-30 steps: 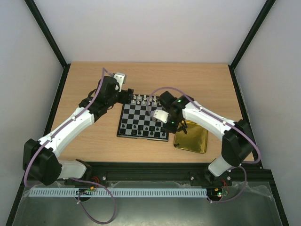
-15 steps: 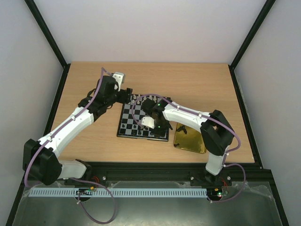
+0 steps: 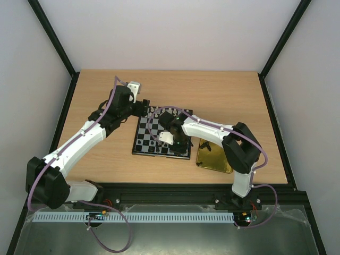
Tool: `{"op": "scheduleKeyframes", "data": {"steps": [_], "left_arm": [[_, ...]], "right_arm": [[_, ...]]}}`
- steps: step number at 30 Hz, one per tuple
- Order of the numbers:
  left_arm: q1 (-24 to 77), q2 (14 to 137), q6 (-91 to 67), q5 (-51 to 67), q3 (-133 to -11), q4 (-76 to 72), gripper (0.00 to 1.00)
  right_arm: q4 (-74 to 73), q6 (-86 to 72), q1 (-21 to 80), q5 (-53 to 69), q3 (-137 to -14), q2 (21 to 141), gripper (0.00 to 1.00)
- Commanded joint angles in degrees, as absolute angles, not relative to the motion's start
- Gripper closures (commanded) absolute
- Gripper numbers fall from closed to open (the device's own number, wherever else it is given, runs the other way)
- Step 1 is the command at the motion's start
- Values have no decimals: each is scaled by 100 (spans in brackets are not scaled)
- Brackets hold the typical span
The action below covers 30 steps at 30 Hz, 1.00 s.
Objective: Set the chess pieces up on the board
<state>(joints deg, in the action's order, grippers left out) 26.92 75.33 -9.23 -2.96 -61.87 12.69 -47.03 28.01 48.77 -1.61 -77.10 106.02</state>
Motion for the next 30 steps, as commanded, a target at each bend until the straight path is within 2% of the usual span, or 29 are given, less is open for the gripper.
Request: {"op": "scheduleKeyframes", "data": {"steps": [1, 8, 18, 25, 30], "left_arm": [[2646, 7507, -918, -264, -6347, 1331, 15], [2646, 7508, -918, -265, -6346, 1319, 15], [2637, 7506, -920, -239, -6346, 1318, 15], [2637, 7545, -940, -182, -6346, 1310, 15], [2637, 7566, -949, -139, -6347, 1314, 15]], "right_arm": [[-4755, 2751, 4913, -206, -7722, 10789, 96], [-4668, 2720, 4911, -299, -7689, 10860, 94], [-4747, 2698, 4911, -244, -7749, 10767, 78], [-4939, 2660, 4833, -151, -7715, 10185, 69], [-4970, 2583, 4287, 294, -7511, 9523, 66]]}}
